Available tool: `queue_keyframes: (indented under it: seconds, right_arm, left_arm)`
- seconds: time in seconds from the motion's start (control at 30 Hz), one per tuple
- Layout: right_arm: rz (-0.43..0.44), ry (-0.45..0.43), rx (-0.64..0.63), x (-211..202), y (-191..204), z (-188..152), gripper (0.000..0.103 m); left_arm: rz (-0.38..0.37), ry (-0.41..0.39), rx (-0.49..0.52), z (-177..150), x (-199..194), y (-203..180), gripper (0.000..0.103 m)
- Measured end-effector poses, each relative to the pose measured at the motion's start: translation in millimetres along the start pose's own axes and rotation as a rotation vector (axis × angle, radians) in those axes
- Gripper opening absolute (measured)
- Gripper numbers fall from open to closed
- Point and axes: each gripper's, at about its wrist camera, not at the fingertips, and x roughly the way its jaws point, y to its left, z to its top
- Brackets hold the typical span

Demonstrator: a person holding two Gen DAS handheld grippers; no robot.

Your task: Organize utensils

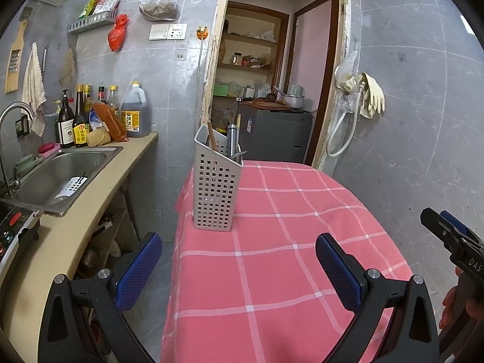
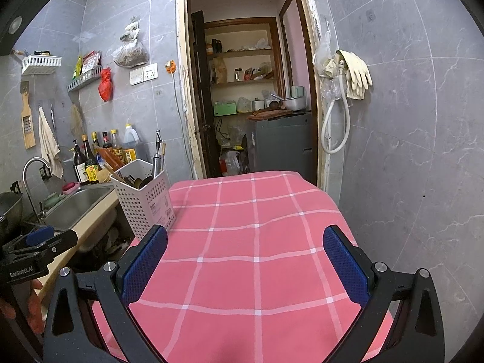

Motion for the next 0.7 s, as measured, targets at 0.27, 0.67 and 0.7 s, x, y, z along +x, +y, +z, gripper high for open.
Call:
queue_keyframes:
  seconds: [0.27,0.67,0.7]
  right_arm:
    - [-0.001,0.005,-0.003,4.1,1.7,1.4,0.101]
    - [0.0,0.008,-0.002,7.5,3.2,0.6,0.101]
    - [0.0,0.008,-0.002,7.6,3.2,0.8,0.101]
  left_arm:
    - [0.0,-0.003,-0.001,1.0,0.6,1.8,0.102]
    - [-0.002,-0.003,-0.001,1.3,1.0,3.6,0.102]
    - [-0.003,-0.003,-0.001,1.4,1.1,3.8,0.102]
